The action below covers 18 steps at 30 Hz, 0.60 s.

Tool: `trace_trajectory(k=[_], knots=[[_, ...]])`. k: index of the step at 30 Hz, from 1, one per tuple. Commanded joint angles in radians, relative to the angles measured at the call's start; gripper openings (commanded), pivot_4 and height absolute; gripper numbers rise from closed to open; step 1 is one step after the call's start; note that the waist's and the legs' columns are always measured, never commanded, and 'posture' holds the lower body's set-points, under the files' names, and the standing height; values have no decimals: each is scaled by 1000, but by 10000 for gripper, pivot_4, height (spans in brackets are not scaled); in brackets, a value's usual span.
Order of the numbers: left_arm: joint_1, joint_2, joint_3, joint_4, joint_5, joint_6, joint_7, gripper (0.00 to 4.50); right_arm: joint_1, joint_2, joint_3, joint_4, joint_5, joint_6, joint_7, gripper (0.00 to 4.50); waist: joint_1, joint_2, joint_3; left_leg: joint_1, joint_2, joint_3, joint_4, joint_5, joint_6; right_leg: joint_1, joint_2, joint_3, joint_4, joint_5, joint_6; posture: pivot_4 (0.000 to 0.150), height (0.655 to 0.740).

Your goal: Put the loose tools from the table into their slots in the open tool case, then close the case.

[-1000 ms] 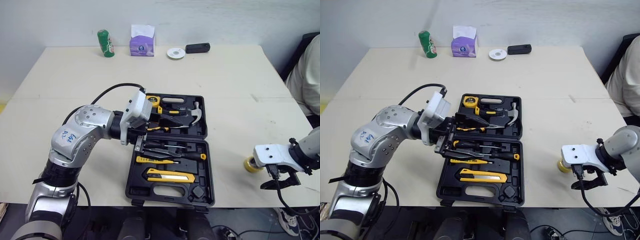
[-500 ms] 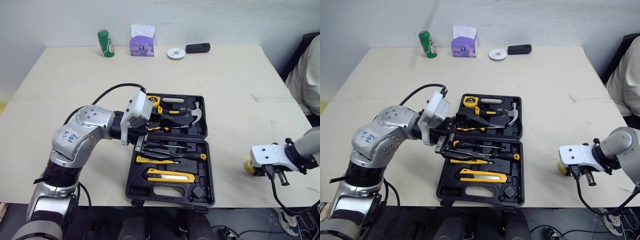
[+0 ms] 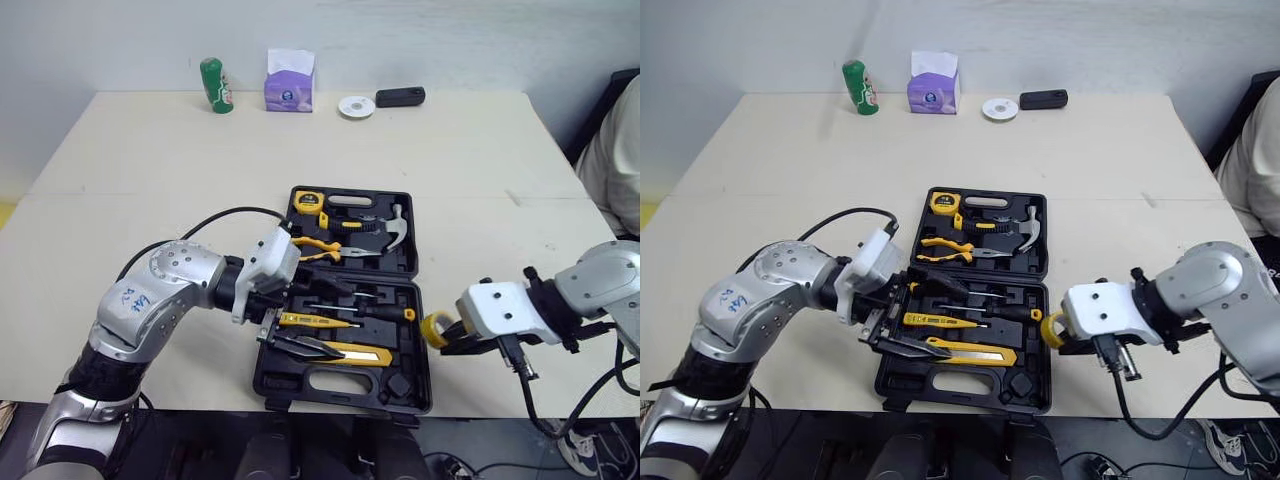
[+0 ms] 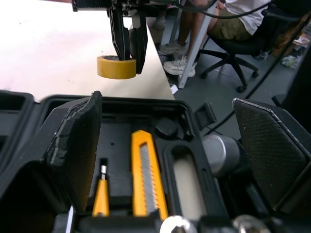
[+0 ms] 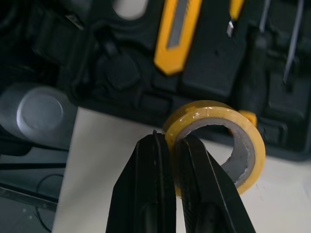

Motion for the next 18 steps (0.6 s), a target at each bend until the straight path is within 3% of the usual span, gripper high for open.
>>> trace_trajectory(k=[1, 13, 18], knots=[[36, 36, -13, -58, 10, -23, -27, 45000, -22, 25, 65, -88, 11, 42, -18, 601, -1, 0, 0, 0, 0, 0, 0, 0, 0, 0, 0, 0, 0, 0, 0, 1500, 7278], [79, 87, -21, -105, 11, -35, -50, 45000, 18, 65, 225, -131, -69, 50, -75, 601, -1, -1, 0, 0, 0, 0, 0, 0, 0, 0, 0, -1, 0, 0, 0, 1500, 7278], [101, 112, -57, -86, 108, -141, -66, 45000, 31, 83, 246, -122, -82, 57, -100, 601, -2, -5, -2, 1, 1, 0, 0, 0, 0, 0, 1, -1, 0, -1, -1, 1500, 7278]])
